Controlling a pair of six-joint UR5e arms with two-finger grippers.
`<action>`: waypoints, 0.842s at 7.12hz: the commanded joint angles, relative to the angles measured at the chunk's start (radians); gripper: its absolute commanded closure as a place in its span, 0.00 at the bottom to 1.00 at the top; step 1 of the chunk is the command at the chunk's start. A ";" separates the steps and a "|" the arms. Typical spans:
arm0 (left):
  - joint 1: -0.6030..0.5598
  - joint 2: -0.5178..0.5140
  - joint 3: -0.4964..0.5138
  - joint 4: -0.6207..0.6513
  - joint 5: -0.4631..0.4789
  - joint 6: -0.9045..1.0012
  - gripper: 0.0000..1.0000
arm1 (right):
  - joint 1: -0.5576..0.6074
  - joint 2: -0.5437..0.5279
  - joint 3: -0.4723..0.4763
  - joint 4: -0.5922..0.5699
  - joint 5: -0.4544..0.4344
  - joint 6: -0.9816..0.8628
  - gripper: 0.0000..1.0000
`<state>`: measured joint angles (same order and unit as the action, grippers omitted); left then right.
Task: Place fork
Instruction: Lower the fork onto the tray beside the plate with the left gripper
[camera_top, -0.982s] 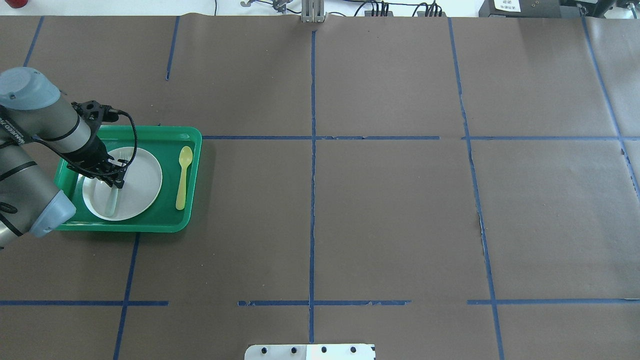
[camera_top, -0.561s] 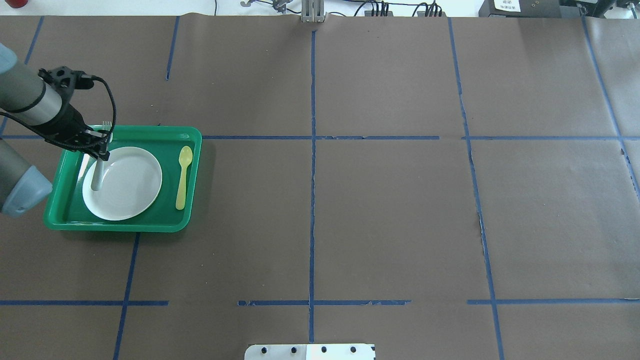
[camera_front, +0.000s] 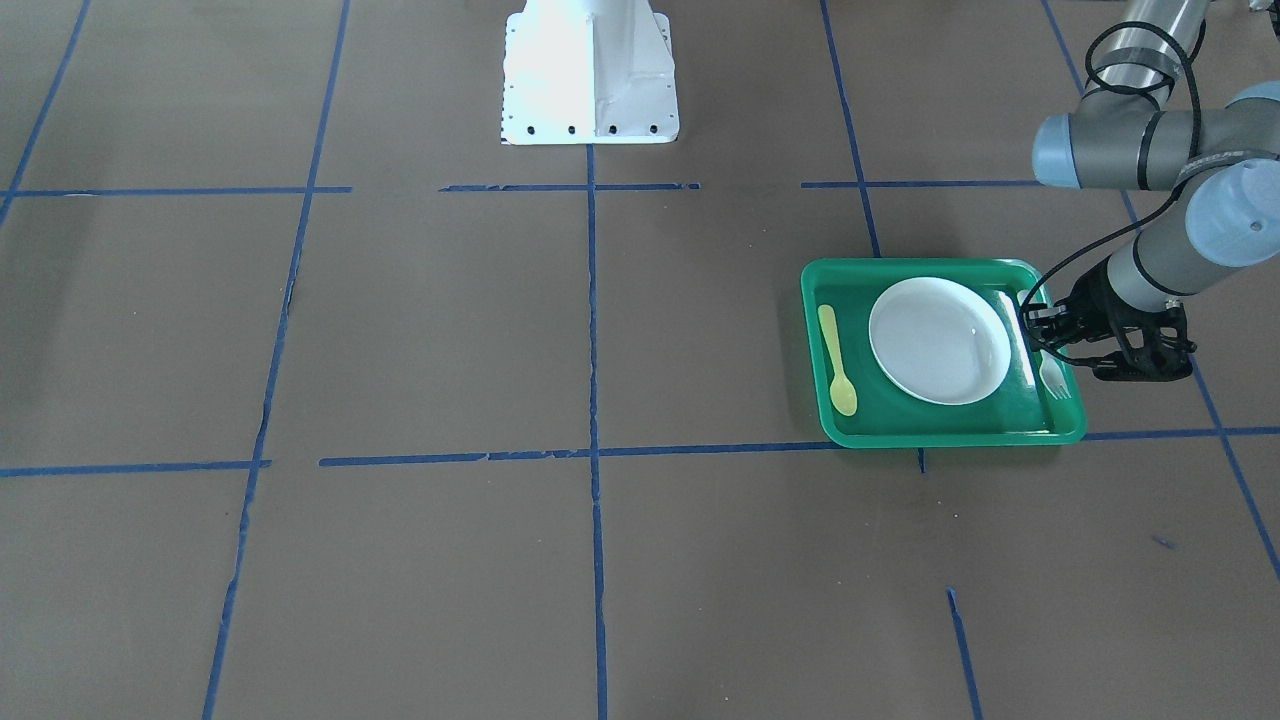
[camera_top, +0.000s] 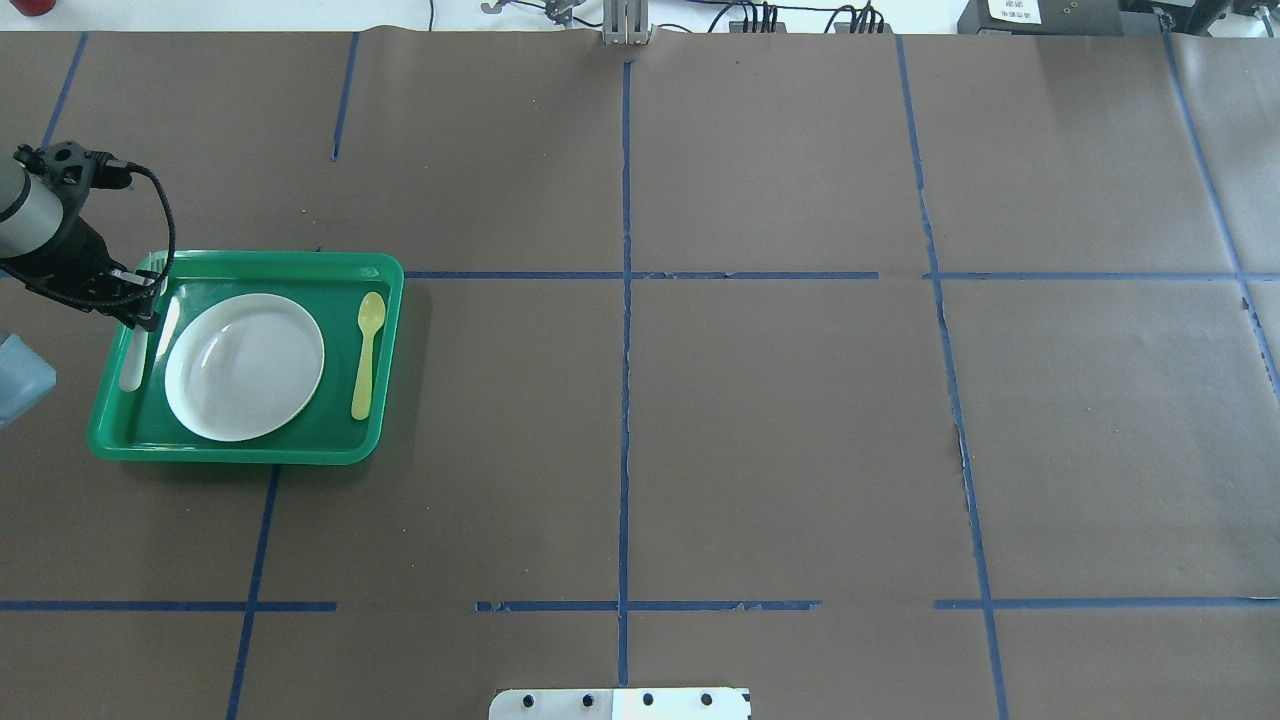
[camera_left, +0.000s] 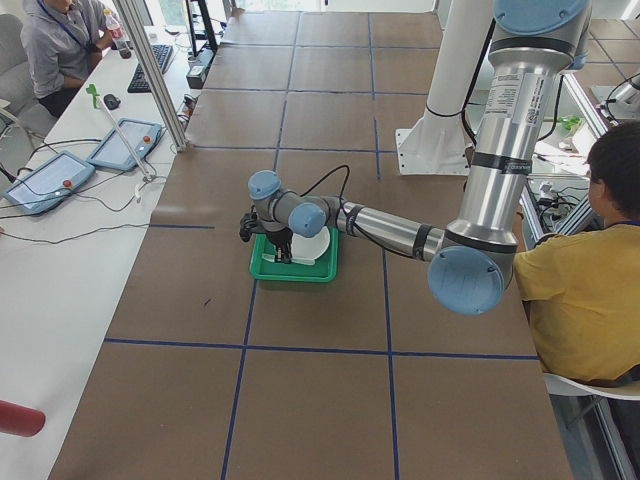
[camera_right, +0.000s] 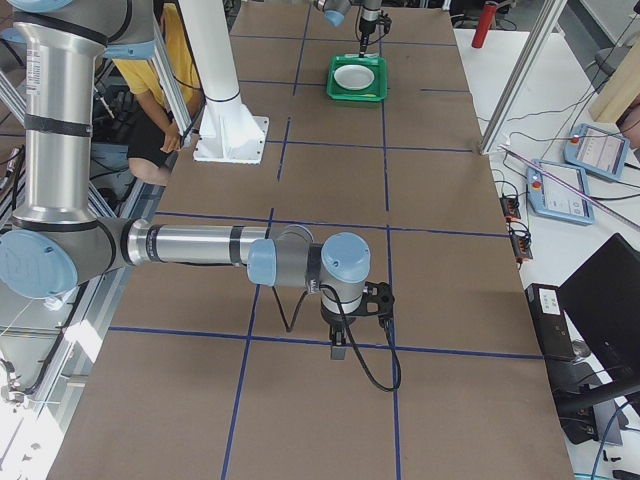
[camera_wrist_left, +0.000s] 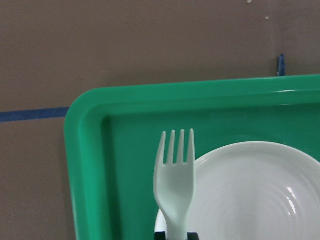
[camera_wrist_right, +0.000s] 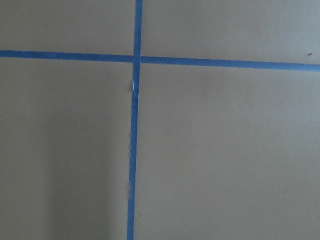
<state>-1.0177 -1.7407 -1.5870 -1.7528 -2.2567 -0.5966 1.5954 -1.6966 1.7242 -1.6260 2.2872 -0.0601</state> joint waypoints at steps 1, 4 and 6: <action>0.004 -0.016 0.056 -0.005 -0.003 0.000 1.00 | 0.000 0.000 0.000 0.000 0.000 0.000 0.00; 0.005 -0.020 0.065 -0.005 -0.006 0.001 1.00 | 0.000 0.000 0.000 0.000 0.000 -0.001 0.00; 0.005 -0.020 0.070 -0.007 -0.007 0.008 0.33 | 0.000 0.000 0.000 0.000 0.000 0.000 0.00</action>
<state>-1.0127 -1.7606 -1.5193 -1.7590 -2.2636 -0.5925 1.5954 -1.6966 1.7242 -1.6260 2.2872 -0.0611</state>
